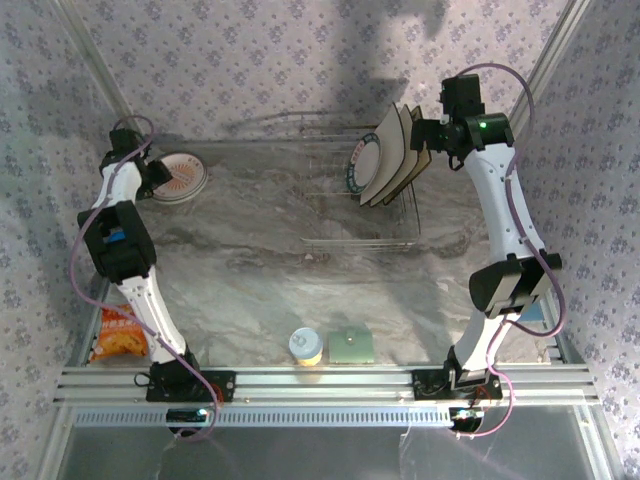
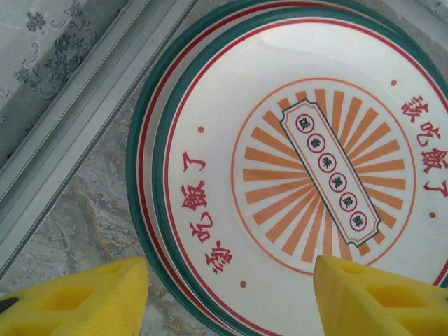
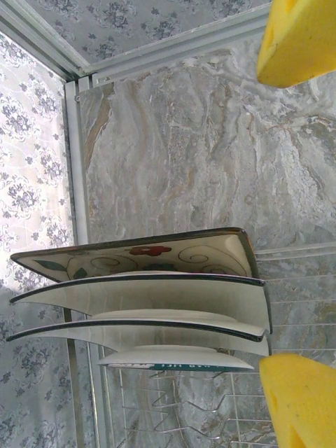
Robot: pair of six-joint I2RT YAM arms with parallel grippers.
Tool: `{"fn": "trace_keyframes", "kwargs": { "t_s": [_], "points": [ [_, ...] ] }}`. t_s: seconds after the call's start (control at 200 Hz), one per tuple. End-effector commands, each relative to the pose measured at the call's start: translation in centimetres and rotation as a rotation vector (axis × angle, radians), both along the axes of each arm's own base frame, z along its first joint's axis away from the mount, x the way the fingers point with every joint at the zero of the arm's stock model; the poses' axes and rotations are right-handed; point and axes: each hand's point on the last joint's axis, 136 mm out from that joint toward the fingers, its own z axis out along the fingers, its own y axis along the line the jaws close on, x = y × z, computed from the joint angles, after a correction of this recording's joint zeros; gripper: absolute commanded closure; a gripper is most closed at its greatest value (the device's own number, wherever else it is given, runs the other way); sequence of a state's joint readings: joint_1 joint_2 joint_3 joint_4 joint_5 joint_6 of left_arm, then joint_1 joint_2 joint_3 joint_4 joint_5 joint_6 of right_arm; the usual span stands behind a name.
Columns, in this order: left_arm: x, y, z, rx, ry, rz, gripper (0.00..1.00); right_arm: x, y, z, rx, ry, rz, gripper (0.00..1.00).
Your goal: Unload the plates from the dish rack
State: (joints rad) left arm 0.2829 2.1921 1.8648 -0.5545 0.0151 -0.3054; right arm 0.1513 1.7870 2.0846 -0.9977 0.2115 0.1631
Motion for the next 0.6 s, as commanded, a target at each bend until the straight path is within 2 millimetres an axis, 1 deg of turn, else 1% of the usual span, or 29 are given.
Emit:
{"fn": "trace_keyframes", "kwargs": {
  "t_s": [0.0,0.08,0.165,0.23,0.24,0.265,0.375,0.405,0.415,0.44,0.535,0.595],
  "points": [
    [-0.6,0.2,1.6,0.083,0.031,-0.021,0.35,-0.4,0.5,2.0,0.003,-0.047,0.025,0.0],
    [-0.8,-0.3,3.3,0.121,0.024,-0.036,0.29,-0.4,0.6,2.1,0.001,-0.048,0.027,0.0],
    [-1.2,-1.1,5.5,0.158,0.009,-0.064,0.17,-0.4,0.9,2.4,-0.003,-0.055,0.031,0.0],
    [-1.5,-2.1,7.9,0.192,-0.017,-0.094,0.07,-0.3,1.4,2.4,-0.012,-0.056,0.038,0.0],
    [-1.9,-2.4,8.0,0.193,-0.003,-0.099,0.05,-0.2,1.5,2.4,-0.013,-0.056,0.039,0.0],
    [-2.3,-2.8,8.8,0.206,-0.001,-0.112,0.01,-0.2,1.8,2.4,-0.016,-0.057,0.044,0.0],
    [-3.3,-5.8,12.9,0.254,-0.034,-0.188,0.01,0.2,3.5,2.6,-0.032,-0.061,0.07,0.0],
    [-3.8,-6.7,13.5,0.257,-0.031,-0.213,0.01,0.4,4.1,2.4,-0.037,-0.058,0.078,0.0],
    [-3.7,-7.1,14.5,0.262,-0.048,-0.221,0.01,0.4,4.3,2.5,-0.039,-0.06,0.081,0.0],
    [-3.8,-8.0,15.5,0.266,-0.06,-0.244,0.01,0.5,4.7,2.5,-0.045,-0.059,0.084,0.01],
    [-4.7,-11.5,17.8,0.276,-0.075,-0.329,0.01,1.3,6.7,1.5,-0.104,-0.042,0.091,0.0],
    [-5.2,-13.3,18.5,0.281,-0.081,-0.367,0.01,1.9,8.1,0.7,-0.116,-0.026,0.102,0.0]
  ]
}}
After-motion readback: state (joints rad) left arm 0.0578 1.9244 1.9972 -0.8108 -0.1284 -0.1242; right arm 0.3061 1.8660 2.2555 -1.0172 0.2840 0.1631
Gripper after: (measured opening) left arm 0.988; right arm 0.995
